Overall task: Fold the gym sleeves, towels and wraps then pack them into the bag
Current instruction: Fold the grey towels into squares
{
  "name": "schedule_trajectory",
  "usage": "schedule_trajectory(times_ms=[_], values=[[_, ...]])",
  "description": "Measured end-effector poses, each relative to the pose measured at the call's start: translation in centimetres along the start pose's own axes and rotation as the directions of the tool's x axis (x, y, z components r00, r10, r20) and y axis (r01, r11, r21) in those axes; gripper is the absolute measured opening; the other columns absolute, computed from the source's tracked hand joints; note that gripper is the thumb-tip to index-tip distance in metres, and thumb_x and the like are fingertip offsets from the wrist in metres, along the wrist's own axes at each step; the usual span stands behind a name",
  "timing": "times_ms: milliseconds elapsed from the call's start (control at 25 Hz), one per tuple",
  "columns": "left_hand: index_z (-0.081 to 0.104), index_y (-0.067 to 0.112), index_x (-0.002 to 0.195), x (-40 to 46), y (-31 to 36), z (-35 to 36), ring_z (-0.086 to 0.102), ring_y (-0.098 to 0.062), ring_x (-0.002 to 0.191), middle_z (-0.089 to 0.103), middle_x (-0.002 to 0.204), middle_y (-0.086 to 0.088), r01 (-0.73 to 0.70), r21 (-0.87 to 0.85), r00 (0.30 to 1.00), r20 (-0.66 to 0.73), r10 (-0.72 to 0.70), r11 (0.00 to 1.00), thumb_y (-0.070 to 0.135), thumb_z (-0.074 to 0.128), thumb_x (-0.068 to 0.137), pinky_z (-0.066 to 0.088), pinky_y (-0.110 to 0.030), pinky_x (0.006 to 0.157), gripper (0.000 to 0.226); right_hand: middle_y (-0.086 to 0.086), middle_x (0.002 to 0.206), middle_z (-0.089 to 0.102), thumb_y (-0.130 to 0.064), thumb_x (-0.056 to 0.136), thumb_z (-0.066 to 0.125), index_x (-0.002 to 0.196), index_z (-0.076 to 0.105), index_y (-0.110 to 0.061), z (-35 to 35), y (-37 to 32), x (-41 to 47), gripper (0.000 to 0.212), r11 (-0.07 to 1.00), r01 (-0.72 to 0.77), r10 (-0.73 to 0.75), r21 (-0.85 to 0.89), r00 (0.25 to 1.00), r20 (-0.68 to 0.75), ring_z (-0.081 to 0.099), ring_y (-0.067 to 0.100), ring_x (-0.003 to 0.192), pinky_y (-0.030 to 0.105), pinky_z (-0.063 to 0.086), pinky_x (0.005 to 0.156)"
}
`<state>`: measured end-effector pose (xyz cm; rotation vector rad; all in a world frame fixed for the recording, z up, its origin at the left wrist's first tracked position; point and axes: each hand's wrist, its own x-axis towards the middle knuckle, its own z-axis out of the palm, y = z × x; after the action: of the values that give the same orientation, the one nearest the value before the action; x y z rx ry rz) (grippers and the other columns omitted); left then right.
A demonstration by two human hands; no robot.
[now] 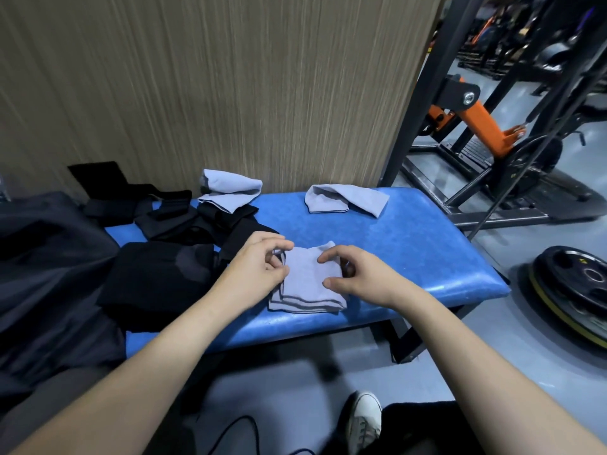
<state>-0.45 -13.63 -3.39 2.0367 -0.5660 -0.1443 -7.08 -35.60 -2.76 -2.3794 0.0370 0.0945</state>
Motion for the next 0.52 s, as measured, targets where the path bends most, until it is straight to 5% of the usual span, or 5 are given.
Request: schedule_trajectory(times_ms=[120, 240, 400, 520], values=[[0.063, 0.024, 0.125, -0.7, -0.3, -0.1, 0.044, -0.006, 0.114, 0.044, 0.137, 0.011, -0.159, 0.300, 0.986, 0.006, 0.165, 0.941, 0.023, 0.064, 0.092, 0.038, -0.026, 0.105, 0.032, -0.002, 0.101, 0.045, -0.031, 0.085, 0.077, 0.117, 0.064, -0.034, -0.3, 0.5, 0.0, 0.035, 0.998, 0.046, -0.047, -0.050, 0.999, -0.015, 0.050, 0.003, 0.084, 0.015, 0.040, 0.081], [0.041, 0.034, 0.147, -1.0, 0.0, -0.3, 0.012, -0.005, 0.148, 0.021, 0.159, 0.021, -0.318, 0.524, 0.948, 0.180, 0.262, 0.790, 0.050, 0.048, 0.097, 0.014, -0.029, 0.119, 0.053, -0.002, 0.119, 0.045, -0.048, 0.083, 0.068, 0.124, 0.061, -0.033, -0.9, 0.9, 0.0, 0.045, 0.974, 0.148, -0.178, -0.170, 0.968, -0.178, 0.049, 0.013, 0.112, 0.029, 0.040, 0.100], [0.003, 0.034, 0.158, -0.8, -1.5, 0.2, -0.015, -0.001, 0.149, -0.007, 0.164, 0.019, -0.335, 0.667, 0.928, 0.354, 0.112, 0.665, 0.074, 0.007, 0.089, -0.004, -0.033, 0.124, 0.080, -0.014, 0.163, 0.022, -0.066, 0.087, 0.052, 0.153, 0.034, -0.032, 0.3, 1.4, 0.3, 0.076, 0.920, 0.172, -0.171, -0.353, 0.985, 0.036, 0.015, 0.011, 0.152, 0.040, 0.020, 0.121], [-0.006, 0.033, 0.158, -0.7, -2.2, 0.1, -0.014, -0.001, 0.150, -0.010, 0.164, 0.017, -0.299, 0.699, 0.929, 0.368, 0.031, 0.650, 0.073, -0.001, 0.085, -0.007, -0.032, 0.123, 0.083, -0.017, 0.165, -0.002, -0.072, 0.092, 0.033, 0.159, 0.007, -0.033, 1.6, 2.2, 0.5, 0.082, 0.891, 0.148, -0.067, -0.430, 0.978, 0.198, -0.005, 0.007, 0.153, 0.042, 0.009, 0.124]])
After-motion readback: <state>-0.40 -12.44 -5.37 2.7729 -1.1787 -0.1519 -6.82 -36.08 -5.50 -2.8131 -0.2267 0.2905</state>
